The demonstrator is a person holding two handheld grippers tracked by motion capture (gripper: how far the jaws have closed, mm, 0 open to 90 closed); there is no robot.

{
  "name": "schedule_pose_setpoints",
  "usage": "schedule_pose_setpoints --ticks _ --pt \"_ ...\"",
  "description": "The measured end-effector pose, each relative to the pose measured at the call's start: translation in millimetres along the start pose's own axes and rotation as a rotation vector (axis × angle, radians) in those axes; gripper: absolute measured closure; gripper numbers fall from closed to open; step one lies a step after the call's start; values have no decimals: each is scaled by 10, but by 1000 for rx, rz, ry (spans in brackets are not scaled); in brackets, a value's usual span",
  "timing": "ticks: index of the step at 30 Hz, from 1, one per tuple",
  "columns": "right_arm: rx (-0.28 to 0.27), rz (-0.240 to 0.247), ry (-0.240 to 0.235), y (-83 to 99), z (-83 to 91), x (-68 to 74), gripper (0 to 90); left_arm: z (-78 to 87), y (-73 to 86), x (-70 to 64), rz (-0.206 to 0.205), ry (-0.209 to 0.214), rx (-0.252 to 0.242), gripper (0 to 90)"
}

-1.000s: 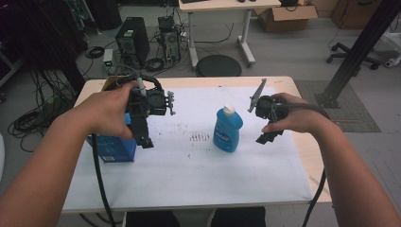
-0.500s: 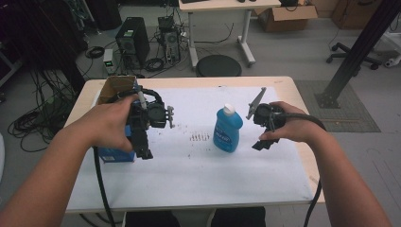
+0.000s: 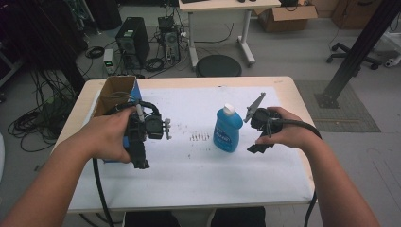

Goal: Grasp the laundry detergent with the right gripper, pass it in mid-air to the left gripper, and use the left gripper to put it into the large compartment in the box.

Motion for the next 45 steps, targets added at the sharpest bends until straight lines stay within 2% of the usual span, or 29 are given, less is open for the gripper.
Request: schedule_pose_setpoints --ticks 8,11,20,22,25,45 --pt "-29 -37 0 -26 -105 29 41 -76 13 -24 0 12 -5 2" --pt "-47 -50 -8 -37 -142 40 41 -104 28 -17 4 0 -1 2" --pt "-100 -121 7 -79 -282 42 43 -168 34 -25 -1 9 -3 2" --pt "-120 -138 -4 -97 -303 54 41 -173 36 -22 -2 9 -2 2" --pt "-126 -158 6 -101 -354 51 41 -180 39 -18 -1 11 -1 2" --pt "-253 -231 25 -230 -524 100 39 -215 45 8 -3 11 3 2"
Point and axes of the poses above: each handheld gripper's, and its own axes: z roughly backward along the jaws, y roughly out of its underside, x roughly to its left, the point moved 9 cm from there along -z, roughly forward along the jaws, and after that the axes turned 15 degrees about y, right-handed, at the moved point
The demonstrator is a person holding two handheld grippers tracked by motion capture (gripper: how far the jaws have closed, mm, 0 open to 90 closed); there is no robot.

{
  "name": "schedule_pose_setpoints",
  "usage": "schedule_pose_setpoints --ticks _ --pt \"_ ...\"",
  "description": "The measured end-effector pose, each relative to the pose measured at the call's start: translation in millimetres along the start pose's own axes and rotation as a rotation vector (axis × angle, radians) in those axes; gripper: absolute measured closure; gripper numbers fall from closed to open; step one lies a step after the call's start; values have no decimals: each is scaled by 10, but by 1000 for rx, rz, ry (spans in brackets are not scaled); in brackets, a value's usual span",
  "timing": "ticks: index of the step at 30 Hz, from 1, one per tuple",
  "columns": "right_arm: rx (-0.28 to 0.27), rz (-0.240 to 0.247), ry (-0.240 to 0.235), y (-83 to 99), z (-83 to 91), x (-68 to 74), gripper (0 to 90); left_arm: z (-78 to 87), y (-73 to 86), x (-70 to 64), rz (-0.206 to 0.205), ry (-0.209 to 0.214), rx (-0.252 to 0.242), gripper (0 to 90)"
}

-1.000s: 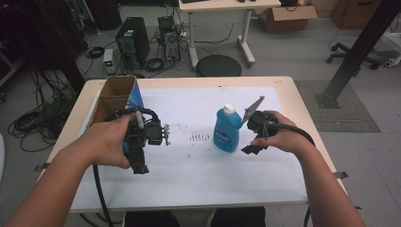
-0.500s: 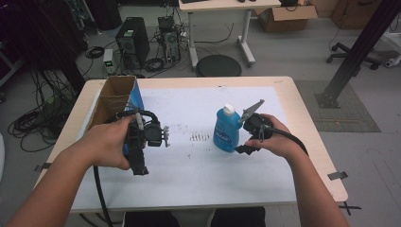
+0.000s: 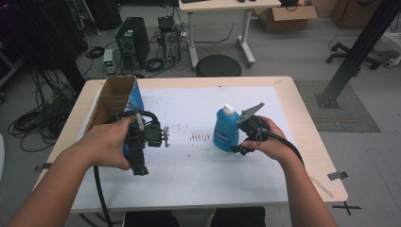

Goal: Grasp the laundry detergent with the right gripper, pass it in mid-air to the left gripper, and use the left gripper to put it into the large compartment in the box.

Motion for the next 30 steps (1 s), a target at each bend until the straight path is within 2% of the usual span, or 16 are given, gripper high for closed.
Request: schedule_pose_setpoints --ticks 6,15,22,30 --pt "-32 -19 18 -18 -30 0 38 -10 -8 -1 -1 0 -1 2" --pt "-109 -69 43 -59 -55 -13 37 -32 -34 5 -12 -12 1 2" --pt "-155 -63 61 -76 -82 6 35 -69 -71 -1 -16 -3 -1 2" --pt "-213 -89 83 -108 -120 12 31 -74 -52 7 -11 2 5 2"
Point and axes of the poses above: each handheld gripper's, and its own axes: z roughly backward along the jaws, y roughly out of its underside, x roughly to its left, the point moved 9 cm from there along -z, roughly forward along the jaws, and after that the axes turned 15 degrees about y, right-handed, at the moved point
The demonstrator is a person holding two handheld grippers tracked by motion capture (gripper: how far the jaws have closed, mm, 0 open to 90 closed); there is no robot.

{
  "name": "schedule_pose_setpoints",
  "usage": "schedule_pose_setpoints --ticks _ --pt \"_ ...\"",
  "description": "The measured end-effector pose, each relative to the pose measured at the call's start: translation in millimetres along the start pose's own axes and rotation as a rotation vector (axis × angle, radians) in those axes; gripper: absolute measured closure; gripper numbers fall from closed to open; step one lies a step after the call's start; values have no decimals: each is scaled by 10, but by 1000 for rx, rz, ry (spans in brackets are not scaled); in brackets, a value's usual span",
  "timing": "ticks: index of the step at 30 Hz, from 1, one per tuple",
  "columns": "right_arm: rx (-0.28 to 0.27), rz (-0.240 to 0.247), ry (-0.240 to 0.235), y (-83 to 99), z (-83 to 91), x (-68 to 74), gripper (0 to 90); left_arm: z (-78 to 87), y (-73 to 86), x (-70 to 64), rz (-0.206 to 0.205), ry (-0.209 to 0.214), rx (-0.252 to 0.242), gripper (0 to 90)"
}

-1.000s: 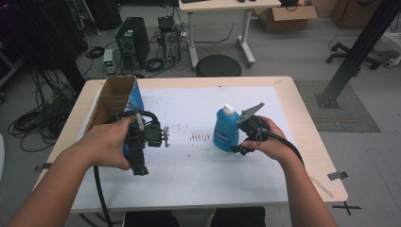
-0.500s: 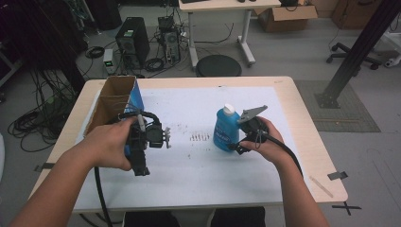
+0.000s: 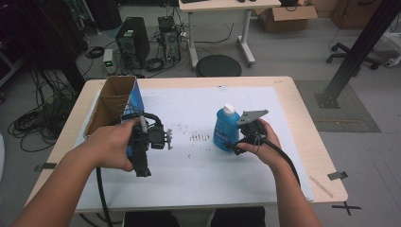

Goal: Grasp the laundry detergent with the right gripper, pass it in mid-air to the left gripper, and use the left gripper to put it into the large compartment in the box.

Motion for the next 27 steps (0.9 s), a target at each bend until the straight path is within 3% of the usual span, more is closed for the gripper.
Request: schedule_pose_setpoints --ticks 21,27 --pt "-118 -70 34 -39 -98 26 33 -21 -1 9 0 4 -1 2" --pt "-143 -96 52 -40 -122 17 70 -21 0 12 2 3 -1 2"
Point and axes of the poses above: each handheld gripper's, and its own axes: z roughly backward along the jaws, y roughly out of its underside, x roughly to its left, the point moved 9 cm from there along -z, roughly forward along the jaws, and after that the axes turned 15 degrees about y, right-handed, at the moved point
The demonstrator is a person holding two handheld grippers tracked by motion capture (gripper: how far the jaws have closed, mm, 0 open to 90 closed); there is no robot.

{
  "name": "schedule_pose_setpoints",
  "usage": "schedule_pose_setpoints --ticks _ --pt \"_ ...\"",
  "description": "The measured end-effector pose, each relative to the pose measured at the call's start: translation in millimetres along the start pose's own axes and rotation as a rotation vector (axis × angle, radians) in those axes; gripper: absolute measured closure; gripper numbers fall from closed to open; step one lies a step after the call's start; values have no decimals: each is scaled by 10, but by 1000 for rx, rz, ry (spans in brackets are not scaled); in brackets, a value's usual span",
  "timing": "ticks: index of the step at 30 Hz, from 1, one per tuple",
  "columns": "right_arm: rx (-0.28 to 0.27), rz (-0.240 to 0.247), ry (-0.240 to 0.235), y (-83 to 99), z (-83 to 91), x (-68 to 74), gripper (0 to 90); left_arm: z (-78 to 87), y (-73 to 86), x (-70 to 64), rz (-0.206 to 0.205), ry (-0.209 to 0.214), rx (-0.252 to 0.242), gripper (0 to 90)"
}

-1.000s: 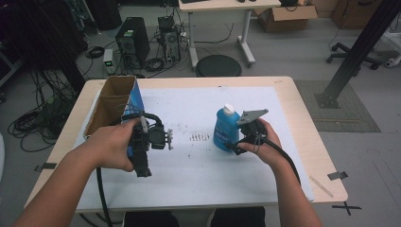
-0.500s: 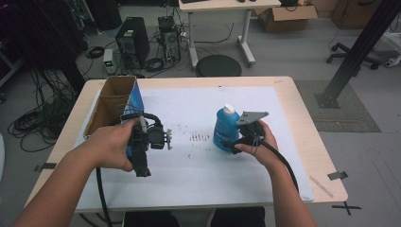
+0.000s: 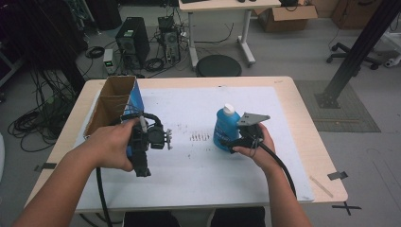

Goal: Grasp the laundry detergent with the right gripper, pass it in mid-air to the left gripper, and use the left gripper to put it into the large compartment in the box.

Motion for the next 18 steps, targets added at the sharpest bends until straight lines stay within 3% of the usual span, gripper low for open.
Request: schedule_pose_setpoints --ticks 18 --pt "-17 -14 -9 0 -5 17 172 -6 -9 15 0 -2 4 2"
Point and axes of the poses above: each handheld gripper's, and its own axes: z roughly backward along the jaws, y roughly out of its underside, x roughly to its left, the point moved 9 cm from there along -z, roughly forward along the jaws, and after that the axes turned 15 degrees about y, right-handed, at the moved point
